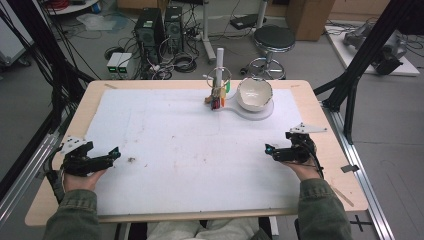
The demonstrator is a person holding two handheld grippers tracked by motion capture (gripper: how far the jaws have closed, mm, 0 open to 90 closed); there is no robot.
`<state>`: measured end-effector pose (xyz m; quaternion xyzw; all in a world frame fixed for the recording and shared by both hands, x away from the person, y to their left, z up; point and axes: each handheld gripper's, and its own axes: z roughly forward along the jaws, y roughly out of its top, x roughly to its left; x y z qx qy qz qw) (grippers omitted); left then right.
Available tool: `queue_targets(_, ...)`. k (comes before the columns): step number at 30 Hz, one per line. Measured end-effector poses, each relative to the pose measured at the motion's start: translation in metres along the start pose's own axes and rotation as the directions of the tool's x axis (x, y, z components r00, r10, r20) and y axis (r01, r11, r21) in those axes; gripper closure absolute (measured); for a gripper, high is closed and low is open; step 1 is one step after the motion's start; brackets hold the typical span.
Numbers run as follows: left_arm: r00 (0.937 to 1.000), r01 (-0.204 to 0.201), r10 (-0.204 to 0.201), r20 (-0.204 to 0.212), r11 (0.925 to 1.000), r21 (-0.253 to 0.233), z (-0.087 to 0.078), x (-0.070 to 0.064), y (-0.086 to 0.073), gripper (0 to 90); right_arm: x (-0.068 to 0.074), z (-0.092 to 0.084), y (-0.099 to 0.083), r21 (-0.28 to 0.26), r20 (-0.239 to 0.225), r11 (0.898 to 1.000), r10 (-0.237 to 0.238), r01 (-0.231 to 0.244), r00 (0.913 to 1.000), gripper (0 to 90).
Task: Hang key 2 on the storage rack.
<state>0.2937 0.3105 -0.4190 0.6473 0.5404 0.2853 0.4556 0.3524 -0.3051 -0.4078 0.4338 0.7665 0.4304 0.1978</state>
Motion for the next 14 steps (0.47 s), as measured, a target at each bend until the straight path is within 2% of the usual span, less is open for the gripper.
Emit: queue_targets(14,1.0000,0.009,-0.009,0.002,1.0000,0.002,0.0002,0.0009,-0.0005,1.9,-0.0003,-0.0025,-0.0043,-0.008,0.008,1.000,0.005,-0.005,1.0000,0.5)
